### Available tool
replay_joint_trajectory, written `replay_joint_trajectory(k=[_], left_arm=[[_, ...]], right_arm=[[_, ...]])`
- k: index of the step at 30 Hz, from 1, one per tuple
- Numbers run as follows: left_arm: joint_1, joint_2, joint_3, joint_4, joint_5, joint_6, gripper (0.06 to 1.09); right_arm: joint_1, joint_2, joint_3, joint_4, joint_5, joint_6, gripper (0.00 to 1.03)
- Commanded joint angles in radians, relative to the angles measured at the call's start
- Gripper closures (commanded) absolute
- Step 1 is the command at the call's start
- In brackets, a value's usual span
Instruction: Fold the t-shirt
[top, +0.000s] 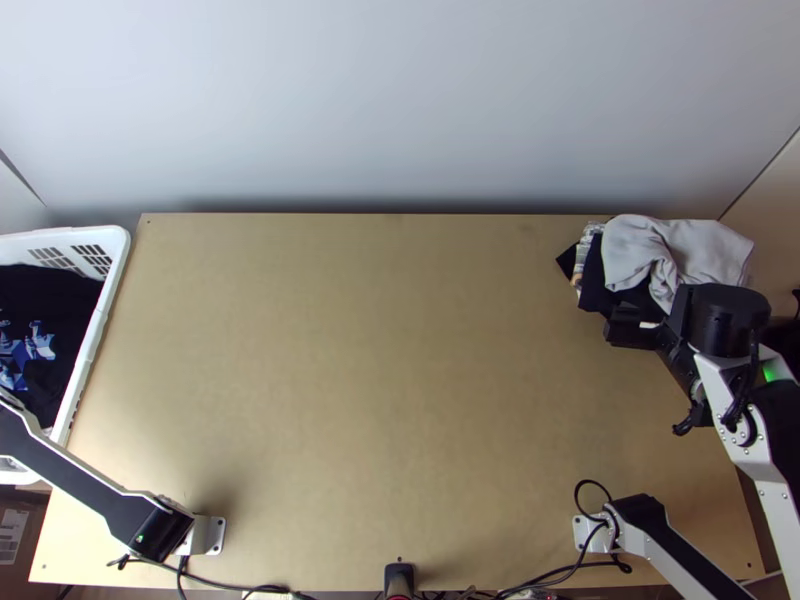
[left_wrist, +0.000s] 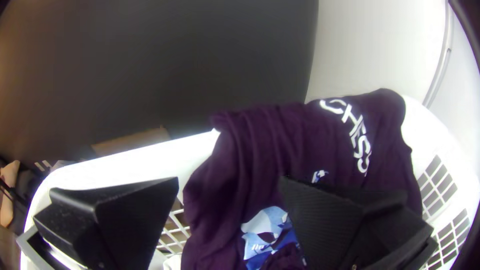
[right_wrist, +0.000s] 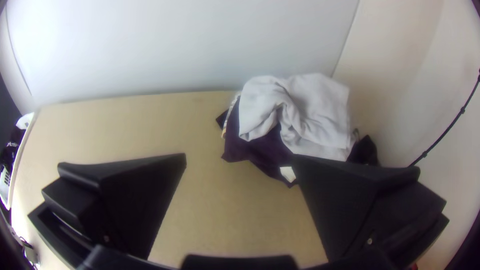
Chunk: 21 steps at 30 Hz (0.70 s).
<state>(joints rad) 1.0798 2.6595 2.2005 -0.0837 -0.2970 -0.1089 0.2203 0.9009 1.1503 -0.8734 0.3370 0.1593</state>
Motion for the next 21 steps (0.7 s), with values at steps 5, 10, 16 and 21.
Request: replay_joint_trajectory(k=[5, 10, 16, 21], left_arm=[[0.015, 0.051, 0.027, 0.001, -0.025, 0.005, 0.50], [0.015, 0.060, 0.036, 0.001, -0.028, 0.006, 0.88], [0.017, 0.062, 0.033, -0.053, -0.028, 0.005, 1.05], [0.015, -0.007, 0.027, -0.220, -0.019, -0.058, 1.05]], right_arm=[[0.002, 0.021, -0.006, 0.011, 0.004, -0.021, 0.04], [0.005, 0.032, 0.000, 0.014, 0.004, -0.024, 0.04], [0.005, 0.035, 0.002, 0.016, 0.004, -0.029, 0.04], [0.004, 0.035, 0.005, 0.016, 0.004, -0.029, 0.04]])
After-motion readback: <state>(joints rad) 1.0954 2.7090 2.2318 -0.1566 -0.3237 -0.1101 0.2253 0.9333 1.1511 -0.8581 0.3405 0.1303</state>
